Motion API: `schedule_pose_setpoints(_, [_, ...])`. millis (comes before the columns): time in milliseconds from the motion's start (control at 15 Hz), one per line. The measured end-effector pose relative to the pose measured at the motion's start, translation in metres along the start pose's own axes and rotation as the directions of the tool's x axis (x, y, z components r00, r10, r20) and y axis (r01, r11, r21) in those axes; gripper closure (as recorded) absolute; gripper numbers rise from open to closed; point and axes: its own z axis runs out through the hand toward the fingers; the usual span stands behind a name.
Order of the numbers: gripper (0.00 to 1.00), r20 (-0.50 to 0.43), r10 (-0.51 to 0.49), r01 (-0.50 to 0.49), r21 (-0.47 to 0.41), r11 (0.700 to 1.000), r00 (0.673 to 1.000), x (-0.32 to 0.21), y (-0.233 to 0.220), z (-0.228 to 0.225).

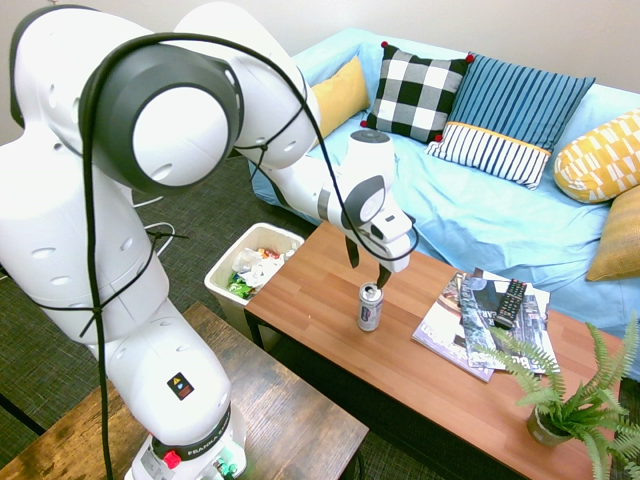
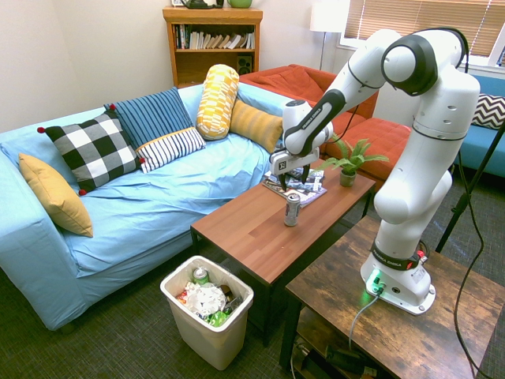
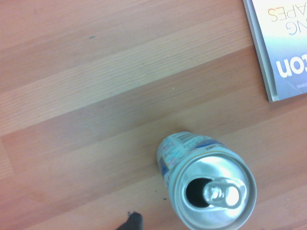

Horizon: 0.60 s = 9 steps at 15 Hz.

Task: Throw the can in the trash bin

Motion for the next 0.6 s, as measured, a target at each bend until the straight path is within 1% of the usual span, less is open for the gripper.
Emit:
schedule_pose_setpoints(267, [0.00, 0.022, 0.019, -0.018, -0.023, 1.000, 1.000, 0.011, -0.004, 0.039])
schedule_pose_setpoints(600, [0.00, 0.036, 0.029, -0.028, -0.045, 0.999, 0.999, 0.014, -0.012, 0.070])
